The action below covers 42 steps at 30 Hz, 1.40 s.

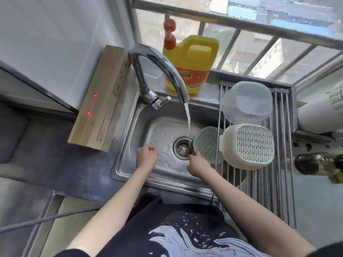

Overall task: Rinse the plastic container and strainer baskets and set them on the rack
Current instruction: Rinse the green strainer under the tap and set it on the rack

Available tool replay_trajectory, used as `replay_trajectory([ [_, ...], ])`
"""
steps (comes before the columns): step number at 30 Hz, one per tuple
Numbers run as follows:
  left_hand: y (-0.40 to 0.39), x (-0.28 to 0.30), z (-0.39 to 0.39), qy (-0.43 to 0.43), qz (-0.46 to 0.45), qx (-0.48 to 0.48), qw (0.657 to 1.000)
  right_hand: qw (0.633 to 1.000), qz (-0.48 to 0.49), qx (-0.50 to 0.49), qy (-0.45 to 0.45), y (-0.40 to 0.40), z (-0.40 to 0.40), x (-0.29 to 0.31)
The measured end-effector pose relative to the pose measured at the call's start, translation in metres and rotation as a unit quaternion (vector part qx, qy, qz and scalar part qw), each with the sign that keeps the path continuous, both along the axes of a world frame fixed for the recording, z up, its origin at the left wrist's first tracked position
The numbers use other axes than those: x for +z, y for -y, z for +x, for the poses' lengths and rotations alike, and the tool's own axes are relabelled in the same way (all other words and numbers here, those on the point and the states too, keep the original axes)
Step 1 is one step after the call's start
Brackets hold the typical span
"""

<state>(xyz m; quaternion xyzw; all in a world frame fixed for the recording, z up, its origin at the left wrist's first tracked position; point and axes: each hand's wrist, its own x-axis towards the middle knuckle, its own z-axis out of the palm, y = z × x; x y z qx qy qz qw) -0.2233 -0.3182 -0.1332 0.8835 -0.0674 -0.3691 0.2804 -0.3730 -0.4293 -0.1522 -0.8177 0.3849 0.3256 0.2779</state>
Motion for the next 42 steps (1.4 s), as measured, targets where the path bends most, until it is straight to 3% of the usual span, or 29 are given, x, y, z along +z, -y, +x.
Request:
replay_trajectory([
  [4,-0.014,-0.004,0.021,-0.014,-0.029,0.042,0.999,0.996,-0.014,0.03,-0.086,0.014,-0.004,-0.037],
  [8,-0.021,-0.007,0.029,-0.053,-0.027,0.023,0.998,0.994,0.018,0.033,-0.104,0.018,-0.004,-0.053],
  [12,-0.015,0.0,0.023,-0.082,-0.048,0.021,0.995,0.998,0.01,-0.026,-0.059,0.014,-0.003,-0.04],
  [16,0.0,0.004,0.016,-0.165,-0.048,0.037,0.984,0.997,-0.02,-0.071,-0.004,-0.008,0.001,-0.012],
  [19,0.02,0.012,0.008,-0.286,-0.038,0.033,0.957,0.998,-0.03,-0.032,0.048,-0.026,0.008,0.009],
  [22,0.031,0.01,-0.002,-0.342,-0.043,0.035,0.938,0.995,-0.056,0.033,0.071,-0.038,0.011,0.032],
  [27,0.026,-0.001,-0.003,-0.298,-0.107,0.193,0.929,0.985,-0.061,0.106,0.122,-0.03,-0.01,0.051],
  [32,0.023,0.007,-0.006,-0.271,-0.116,0.14,0.945,0.977,-0.023,0.132,0.168,-0.018,-0.03,0.048],
  [35,0.027,0.024,-0.011,-0.127,-0.105,0.085,0.983,0.975,0.017,0.053,0.215,-0.016,-0.028,0.045],
  [37,0.026,0.035,-0.013,-0.05,-0.097,0.051,0.993,0.963,-0.011,-0.051,0.264,-0.016,-0.025,0.045],
  [40,0.024,0.048,-0.011,-0.001,-0.11,0.048,0.993,0.922,-0.067,-0.252,0.286,-0.011,-0.02,0.041],
  [42,0.023,0.057,-0.012,0.021,-0.116,0.049,0.992,0.885,0.007,-0.385,0.263,-0.007,-0.014,0.044],
])
